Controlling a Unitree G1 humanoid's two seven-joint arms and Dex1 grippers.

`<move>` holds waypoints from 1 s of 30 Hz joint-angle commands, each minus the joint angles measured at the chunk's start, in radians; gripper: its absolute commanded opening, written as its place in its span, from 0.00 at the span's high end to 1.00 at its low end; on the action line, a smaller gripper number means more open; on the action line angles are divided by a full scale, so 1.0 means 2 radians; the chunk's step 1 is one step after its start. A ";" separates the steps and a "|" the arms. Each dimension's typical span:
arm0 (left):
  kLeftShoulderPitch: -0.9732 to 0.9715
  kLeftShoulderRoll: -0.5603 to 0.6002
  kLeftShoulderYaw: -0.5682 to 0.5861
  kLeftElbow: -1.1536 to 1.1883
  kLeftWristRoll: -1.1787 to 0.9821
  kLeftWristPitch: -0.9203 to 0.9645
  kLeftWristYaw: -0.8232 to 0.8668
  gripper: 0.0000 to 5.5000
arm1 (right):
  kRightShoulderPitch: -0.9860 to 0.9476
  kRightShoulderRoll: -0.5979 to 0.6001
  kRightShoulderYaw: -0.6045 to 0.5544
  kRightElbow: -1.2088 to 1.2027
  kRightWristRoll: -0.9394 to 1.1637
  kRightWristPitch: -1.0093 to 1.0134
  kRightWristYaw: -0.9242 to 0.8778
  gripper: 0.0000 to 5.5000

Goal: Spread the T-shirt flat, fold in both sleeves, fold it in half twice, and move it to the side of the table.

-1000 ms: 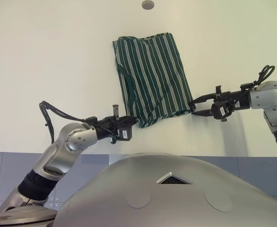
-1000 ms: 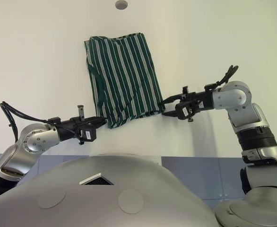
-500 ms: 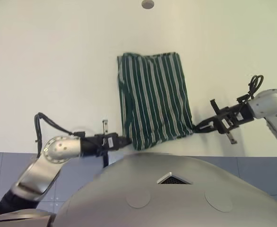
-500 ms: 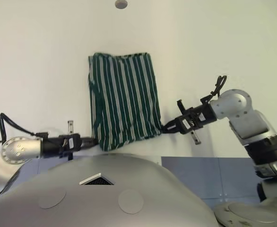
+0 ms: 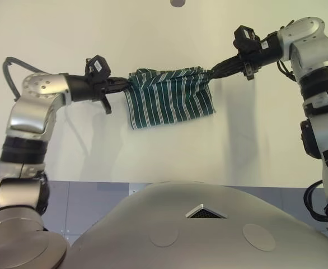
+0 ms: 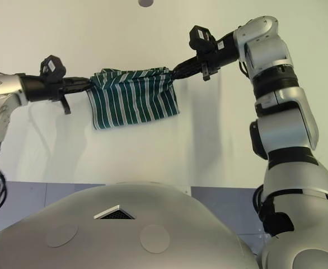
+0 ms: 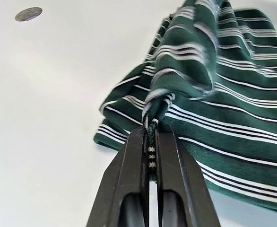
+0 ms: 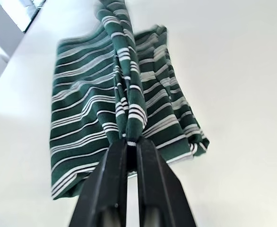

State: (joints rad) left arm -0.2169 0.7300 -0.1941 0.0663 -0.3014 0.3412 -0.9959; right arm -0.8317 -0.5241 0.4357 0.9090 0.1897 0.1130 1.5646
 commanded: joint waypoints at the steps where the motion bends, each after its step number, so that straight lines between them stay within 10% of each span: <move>1: -0.051 -0.046 -0.001 0.091 0.025 -0.037 0.010 1.00 | -0.031 0.020 -0.021 0.084 -0.037 -0.027 -0.036 0.99; 12: -0.095 -0.120 0.086 0.108 -0.061 -0.025 0.010 0.64 | -0.011 0.064 -0.139 0.112 -0.057 -0.094 -0.321 0.55; 16: -0.058 -0.106 0.002 0.090 -0.004 -0.057 -0.052 0.57 | 0.007 0.066 -0.170 0.098 -0.055 -0.097 -0.361 0.50; 21: -0.108 -0.086 -0.068 0.345 0.176 -0.132 0.076 0.57 | 0.030 0.080 -0.189 0.052 -0.051 -0.088 -0.372 0.50; 26: -0.028 0.016 0.041 0.519 0.121 -0.118 0.222 0.57 | 0.066 0.074 -0.209 0.013 -0.042 -0.084 -0.399 0.50; 30: 0.017 -0.020 0.162 0.519 0.028 -0.097 0.329 0.57 | 0.093 0.095 -0.221 -0.001 -0.045 -0.088 -0.439 0.50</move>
State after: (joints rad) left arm -0.3660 0.7628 0.0784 1.0126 -0.2367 -0.0042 -0.4362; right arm -0.6830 -0.3617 0.0177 0.9497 0.0818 -0.0788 0.7339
